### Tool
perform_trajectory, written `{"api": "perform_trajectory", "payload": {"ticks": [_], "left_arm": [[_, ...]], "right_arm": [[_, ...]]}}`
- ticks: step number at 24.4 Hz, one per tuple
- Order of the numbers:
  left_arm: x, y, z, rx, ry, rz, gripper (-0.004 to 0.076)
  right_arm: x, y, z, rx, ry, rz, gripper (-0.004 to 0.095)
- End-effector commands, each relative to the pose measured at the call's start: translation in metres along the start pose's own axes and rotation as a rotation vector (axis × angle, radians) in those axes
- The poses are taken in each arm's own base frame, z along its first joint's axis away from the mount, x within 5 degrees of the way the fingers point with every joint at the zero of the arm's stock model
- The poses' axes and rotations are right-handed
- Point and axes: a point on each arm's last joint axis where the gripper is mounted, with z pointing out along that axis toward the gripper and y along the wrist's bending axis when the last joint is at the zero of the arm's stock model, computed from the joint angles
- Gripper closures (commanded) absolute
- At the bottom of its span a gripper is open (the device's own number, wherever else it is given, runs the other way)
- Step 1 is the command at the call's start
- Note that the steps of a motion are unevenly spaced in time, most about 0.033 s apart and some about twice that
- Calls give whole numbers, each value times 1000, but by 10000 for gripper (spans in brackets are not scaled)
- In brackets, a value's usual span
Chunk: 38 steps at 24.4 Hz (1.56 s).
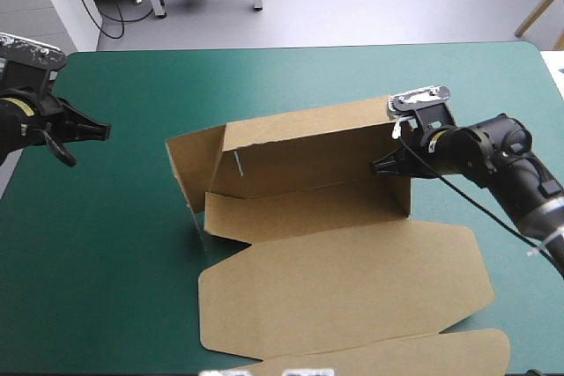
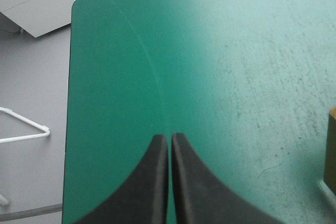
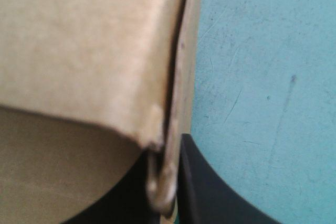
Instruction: Fold the box
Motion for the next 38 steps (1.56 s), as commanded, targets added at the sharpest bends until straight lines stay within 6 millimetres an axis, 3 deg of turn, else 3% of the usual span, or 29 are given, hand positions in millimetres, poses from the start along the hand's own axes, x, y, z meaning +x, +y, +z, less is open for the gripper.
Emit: {"api": "perform_trajectory", "payload": {"ticks": [1,7,14,17,19,23,24,25,26,27,30,34,36,38], "left_arm": [[-9,4,-16,-26,-115,-9,718],[-10,4,-14,-26,-117,-9,718],[-9,4,-14,-25,-110,-9,718],[-9,4,-14,-25,-110,-9,719],[-9,4,-14,-22,-110,-12,719],[-9,4,-14,-22,-109,-12,719],[-9,4,-14,-22,-109,-12,719],[-9,4,-14,-22,-109,-12,719],[-9,4,-14,-21,-104,-14,719],[-8,3,-14,-20,-98,-14,719],[-7,3,-14,-18,-80,-14,719],[-6,3,-14,-17,-76,-14,719],[-5,3,-14,-16,-68,-12,719],[-5,3,-14,-15,-63,-12,719]], "right_arm": [[-5,-10,6,-82,44,63,927],[-20,-21,48,-79,152,69,927],[-58,-25,88,-83,135,-11,927],[-72,-27,107,-77,101,-16,878],[-82,-29,123,-73,83,-14,779],[-89,-29,136,-79,84,-13,556],[-91,-29,137,-83,83,-26,380],[-91,-29,137,-86,77,-29,289],[-92,-29,135,-88,70,-25,162],[-94,-28,131,-90,69,-26,108],[-106,-26,103,-100,47,-38,123],[-122,-22,40,-97,-56,-57,130],[-123,-21,-2,-78,-112,-79,130],[-121,-20,-21,-71,-136,-86,130]]}}
